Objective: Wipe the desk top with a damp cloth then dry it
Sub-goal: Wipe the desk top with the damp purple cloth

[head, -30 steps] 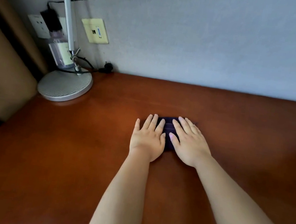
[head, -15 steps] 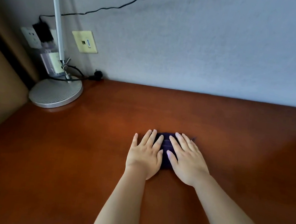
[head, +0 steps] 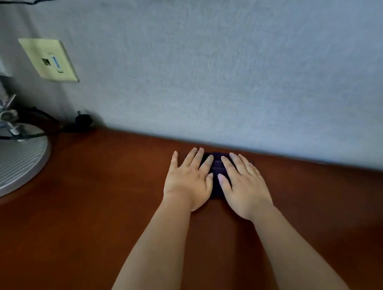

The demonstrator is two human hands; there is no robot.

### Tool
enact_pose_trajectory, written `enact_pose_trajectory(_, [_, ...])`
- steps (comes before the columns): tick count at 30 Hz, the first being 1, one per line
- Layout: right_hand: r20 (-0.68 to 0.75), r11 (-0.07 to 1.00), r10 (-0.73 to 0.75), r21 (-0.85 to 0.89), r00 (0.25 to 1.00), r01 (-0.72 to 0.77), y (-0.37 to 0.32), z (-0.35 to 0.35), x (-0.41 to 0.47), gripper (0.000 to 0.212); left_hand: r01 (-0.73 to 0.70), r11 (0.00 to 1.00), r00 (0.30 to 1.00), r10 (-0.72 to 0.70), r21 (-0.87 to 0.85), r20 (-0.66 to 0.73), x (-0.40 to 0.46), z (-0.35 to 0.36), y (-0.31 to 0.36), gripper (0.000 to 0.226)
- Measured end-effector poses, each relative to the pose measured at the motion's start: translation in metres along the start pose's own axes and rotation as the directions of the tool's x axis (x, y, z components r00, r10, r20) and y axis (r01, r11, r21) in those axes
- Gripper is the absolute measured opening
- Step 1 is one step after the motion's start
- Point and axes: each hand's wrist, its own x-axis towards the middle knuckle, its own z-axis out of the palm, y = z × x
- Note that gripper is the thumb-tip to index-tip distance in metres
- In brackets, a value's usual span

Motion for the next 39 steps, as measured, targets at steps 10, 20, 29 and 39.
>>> enact_pose_trajectory(10, [0.044, 1.000, 0.023, 0.012, 0.999, -0.024, 0.009, -0.004, 0.033, 0.056, -0.006, 1.000, 1.000, 0.006, -0.011, -0.006, 0.040, -0.001, -0.006, 0.054])
enact_pose_trajectory(20, [0.036, 0.999, 0.020, 0.026, 0.999, -0.020, 0.014, -0.006, -0.034, 0.056, 0.032, 0.999, 0.999, -0.031, -0.006, 0.026, -0.021, 0.004, 0.031, 0.054])
enact_pose_trajectory(29, [0.041, 0.999, -0.008, 0.051, 0.999, 0.006, 0.035, -0.011, -0.180, 0.056, 0.044, 0.999, 0.996, -0.045, 0.023, 0.071, -0.139, 0.018, 0.113, 0.054])
enact_pose_trajectory(39, [0.076, 0.999, 0.010, 0.033, 0.997, -0.013, 0.063, -0.016, -0.291, 0.058, -0.020, 0.997, 0.997, 0.015, 0.075, 0.076, -0.219, 0.030, 0.182, 0.055])
